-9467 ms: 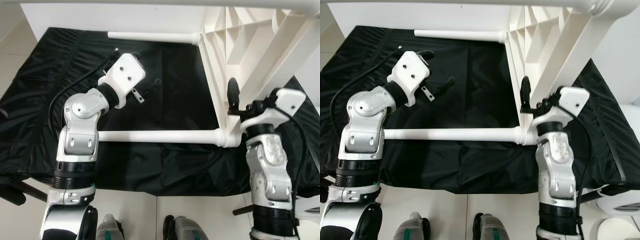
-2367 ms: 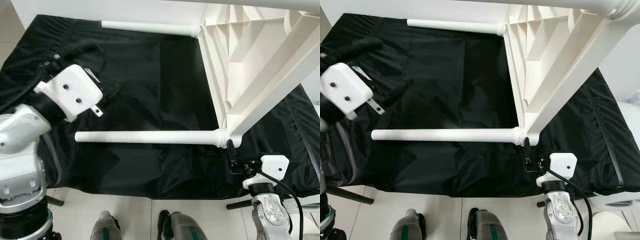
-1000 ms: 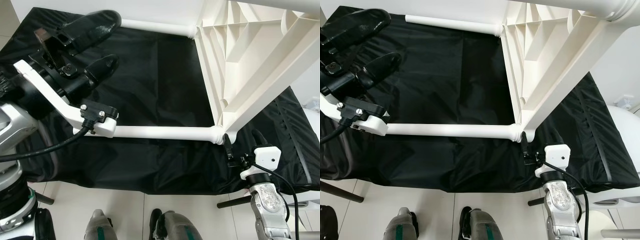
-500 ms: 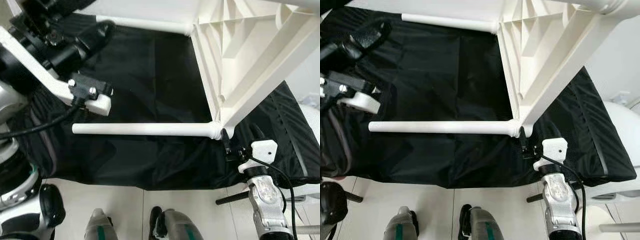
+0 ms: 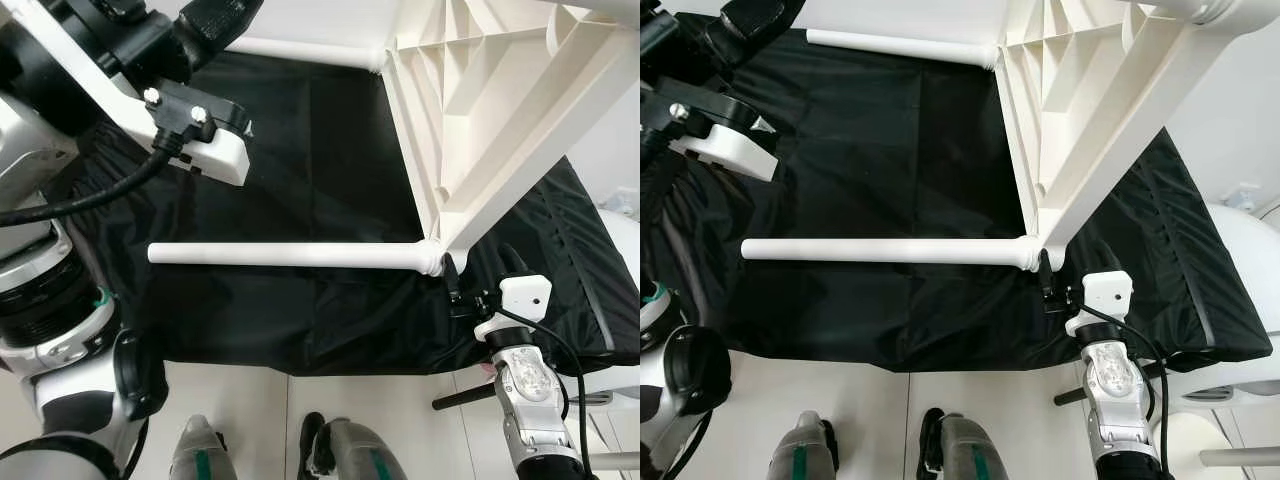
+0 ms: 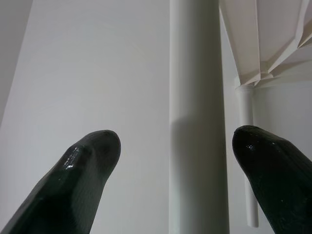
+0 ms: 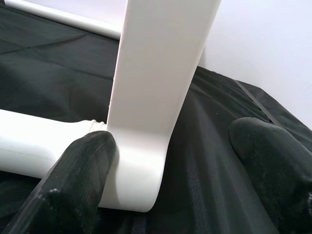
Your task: Building children table
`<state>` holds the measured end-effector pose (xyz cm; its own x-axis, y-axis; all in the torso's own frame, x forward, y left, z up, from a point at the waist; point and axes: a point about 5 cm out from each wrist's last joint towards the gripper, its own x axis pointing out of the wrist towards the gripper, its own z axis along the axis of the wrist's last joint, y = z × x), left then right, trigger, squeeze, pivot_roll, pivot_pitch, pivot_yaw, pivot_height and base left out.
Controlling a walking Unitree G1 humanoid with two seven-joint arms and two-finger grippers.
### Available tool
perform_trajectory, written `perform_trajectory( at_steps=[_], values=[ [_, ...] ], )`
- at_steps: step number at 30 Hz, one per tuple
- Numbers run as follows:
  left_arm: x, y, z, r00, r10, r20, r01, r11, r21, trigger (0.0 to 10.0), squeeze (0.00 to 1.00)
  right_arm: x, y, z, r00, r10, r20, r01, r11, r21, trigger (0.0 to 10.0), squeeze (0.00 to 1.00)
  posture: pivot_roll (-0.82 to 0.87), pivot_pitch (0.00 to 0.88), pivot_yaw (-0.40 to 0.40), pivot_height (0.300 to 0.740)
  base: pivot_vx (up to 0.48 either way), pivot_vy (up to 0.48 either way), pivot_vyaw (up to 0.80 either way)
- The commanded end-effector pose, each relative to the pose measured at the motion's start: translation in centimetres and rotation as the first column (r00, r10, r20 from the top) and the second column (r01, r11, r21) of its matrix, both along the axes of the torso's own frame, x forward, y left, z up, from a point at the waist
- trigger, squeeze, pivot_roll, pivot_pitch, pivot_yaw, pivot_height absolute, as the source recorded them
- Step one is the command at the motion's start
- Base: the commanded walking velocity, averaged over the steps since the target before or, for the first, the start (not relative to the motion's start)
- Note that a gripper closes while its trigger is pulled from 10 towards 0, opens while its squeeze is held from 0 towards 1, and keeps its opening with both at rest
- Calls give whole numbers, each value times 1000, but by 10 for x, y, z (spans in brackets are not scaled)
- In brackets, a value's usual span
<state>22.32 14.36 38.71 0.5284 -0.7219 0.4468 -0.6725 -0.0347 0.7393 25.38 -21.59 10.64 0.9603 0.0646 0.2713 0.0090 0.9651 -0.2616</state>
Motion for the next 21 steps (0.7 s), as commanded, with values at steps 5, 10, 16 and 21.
perform_trajectory(
  at_steps=[5, 10, 16, 21],
  values=[
    [-12, -4, 21, 868, -224, 443, 389, 862, -326, 10000, 0, -1, -6, -8, 998, -48, -33, 48, 999, 5, 10000, 0, 125, 142, -128, 740, 0, 0, 0],
    [-5, -7, 19, 882, -216, 419, 382, 849, -366, 10000, 0, -2, -6, -9, 998, -51, -36, 51, 999, 6, 10000, 0, 121, 148, -122, 740, 0, 0, 0],
    [-5, -3, 18, 893, -194, 406, 363, 844, -395, 10000, 0, -3, -6, -11, 998, -57, -39, 57, 998, 6, 10000, 0, 120, 154, -115, 740, 0, 0, 0],
    [-7, 0, 15, 899, -189, 396, 357, 839, -410, 10000, 0, -5, -5, -13, 997, -65, -46, 65, 998, 8, 10000, 0, 117, 158, -107, 740, 0, 0, 0]
  ],
)
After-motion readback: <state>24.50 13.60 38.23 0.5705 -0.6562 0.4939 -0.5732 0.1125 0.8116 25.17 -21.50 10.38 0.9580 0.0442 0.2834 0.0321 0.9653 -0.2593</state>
